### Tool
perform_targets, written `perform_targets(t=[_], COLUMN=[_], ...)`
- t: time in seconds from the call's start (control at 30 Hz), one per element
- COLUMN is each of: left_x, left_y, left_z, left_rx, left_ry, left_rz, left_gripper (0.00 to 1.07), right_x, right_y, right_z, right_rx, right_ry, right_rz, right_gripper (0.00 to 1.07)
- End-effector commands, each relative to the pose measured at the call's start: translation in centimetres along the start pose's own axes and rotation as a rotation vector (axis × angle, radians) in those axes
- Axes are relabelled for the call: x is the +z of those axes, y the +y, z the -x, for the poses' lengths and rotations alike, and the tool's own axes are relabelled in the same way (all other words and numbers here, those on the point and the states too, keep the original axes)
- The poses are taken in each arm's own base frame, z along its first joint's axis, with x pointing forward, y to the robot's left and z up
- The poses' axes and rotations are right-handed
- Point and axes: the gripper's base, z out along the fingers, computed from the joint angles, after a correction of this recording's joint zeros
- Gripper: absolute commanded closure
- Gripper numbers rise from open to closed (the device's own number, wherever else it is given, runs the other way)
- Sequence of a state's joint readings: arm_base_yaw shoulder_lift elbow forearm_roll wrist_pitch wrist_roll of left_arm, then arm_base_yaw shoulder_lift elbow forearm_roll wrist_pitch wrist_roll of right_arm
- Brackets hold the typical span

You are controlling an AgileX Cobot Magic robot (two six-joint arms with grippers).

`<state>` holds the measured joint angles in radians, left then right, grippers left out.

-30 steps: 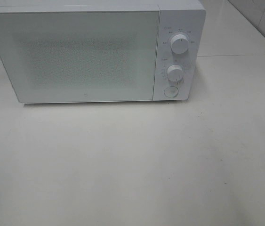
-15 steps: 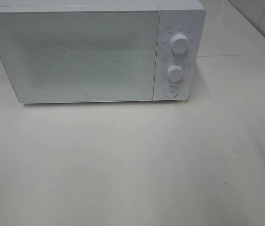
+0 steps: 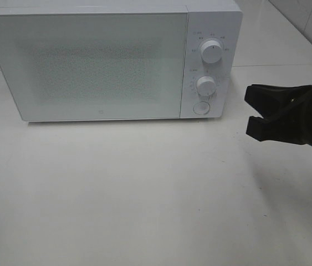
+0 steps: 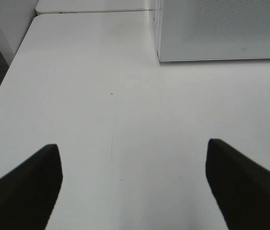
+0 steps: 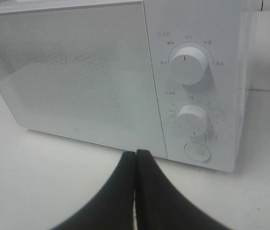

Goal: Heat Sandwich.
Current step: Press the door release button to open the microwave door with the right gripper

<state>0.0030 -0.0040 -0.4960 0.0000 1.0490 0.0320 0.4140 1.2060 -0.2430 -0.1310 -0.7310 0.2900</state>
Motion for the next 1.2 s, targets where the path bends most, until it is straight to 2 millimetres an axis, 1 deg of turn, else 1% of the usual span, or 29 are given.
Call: perform_targets(t=[0.03, 0.1, 0.13, 0.17, 0.23, 0.27, 0.3, 0.37, 0.4, 0.43, 0.53, 0.57, 0.6, 0.67, 0.73, 0.77, 0.83, 0.87, 0.9, 0.97, 1.03, 1.1, 1.2], left_x=[-0.2, -0.2, -0.2, -0.2, -0.2, -0.2, -0.2, -0.2, -0.2, -0.2, -0.2, -0.2, -0.2, -0.2, -0.2, -0.2, -0.2, -0.2, -0.2, -0.2, -0.2, -0.2, -0.2], left_y=[-0.1, -0.1, -0.1, -0.1, -0.1, -0.1, -0.1, -0.1, -0.1, -0.1, -0.1, -0.1, -0.1, -0.1, -0.1, -0.1, -0.1, -0.1, -0.1, -0.1, -0.1, -0.1, -0.1], left_z=[-0.1, -0.1, -0.1, -0.1, -0.1, -0.1, -0.1, -0.1, -0.1, -0.1, -0.1, -0.1, -0.1, -0.1, -0.1, -0.1, -0.1, -0.1, -0.1, -0.1, -0.1, -0.1, -0.1], left_rx=[-0.009, -0.009, -0.009, -0.009, -0.009, -0.009, -0.009, -0.009, -0.009, -0.009, -0.009, -0.009, -0.009, -0.009, -0.009, -0.009, -0.009, -0.009, -0.009, -0.009, -0.009, -0.009, -0.009], left_ry=[-0.026, -0.026, -0.026, -0.026, -0.026, -0.026, -0.026, -0.026, -0.026, -0.026, -0.026, -0.026, -0.026, -0.026, -0.026, -0.026, -0.026, -0.026, -0.026, -0.026, -0.026, -0.026, -0.026], left_rz=[-0.006, -0.006, -0.006, -0.006, -0.006, -0.006, -0.006, -0.006, -0.006, -0.006, -0.006, -0.006, -0.006, -0.006, -0.006, -0.006, -0.006, -0.006, -0.006, -0.006, -0.006, -0.006, -0.006], left_gripper=[0.3, 0.3, 0.3, 0.3, 0.3, 0.3, 0.3, 0.3, 0.3, 0.3, 0.3, 0.3, 0.3, 0.3, 0.3, 0.3, 0.3, 0.3, 0.3, 0.3, 0.3, 0.3, 0.3], right_x=[1.2, 1.9, 1.9, 2.6, 3.2, 3.2, 3.8, 4.3, 4.8, 4.8, 5.6, 5.6, 6.2, 6.9, 7.3, 8.1, 8.7, 9.3, 9.3, 10.0, 11.1, 11.3, 12.5], right_y=[-0.4, -0.7, -0.7, -0.9, -1.1, -1.1, -1.3, -1.5, -1.7, -1.7, -1.8, -1.8, -1.8, -1.6, -1.5, -1.4, -1.4, -1.5, -1.5, -1.6, -1.9, -2.0, -2.5], right_z=[-0.6, -1.1, -1.1, -1.6, -2.1, -2.1, -2.9, -3.7, -4.4, -4.4, -5.6, -5.6, -6.3, -6.5, -6.5, -6.3, -6.1, -6.1, -6.1, -5.9, -5.7, -5.8, -5.8], right_rx=[0.226, 0.376, 0.376, 0.546, 0.711, 0.711, 0.858, 1.001, 1.15, 1.15, 1.303, 1.303, 1.337, 1.327, 1.321, 1.305, 1.289, 1.285, 1.285, 1.281, 1.261, 1.262, 1.287], right_ry=[-0.043, -0.069, -0.069, -0.098, -0.127, -0.127, -0.132, -0.138, -0.149, -0.149, -0.117, -0.117, -0.085, -0.057, -0.053, -0.048, -0.059, -0.066, -0.066, -0.086, -0.095, -0.091, -0.08], right_rz=[-0.028, -0.046, -0.046, -0.049, -0.038, -0.038, -0.032, -0.022, -0.007, -0.007, -0.009, -0.009, -0.011, 0.008, 0.018, 0.037, 0.045, 0.04, 0.04, 0.036, -0.002, -0.024, -0.1], right_gripper=[1.07, 1.07, 1.07, 1.07, 1.07, 1.07, 1.07, 1.07, 1.07, 1.07, 1.07, 1.07, 1.07, 1.07, 1.07, 1.07, 1.07, 1.07, 1.07, 1.07, 1.07, 1.07, 1.07])
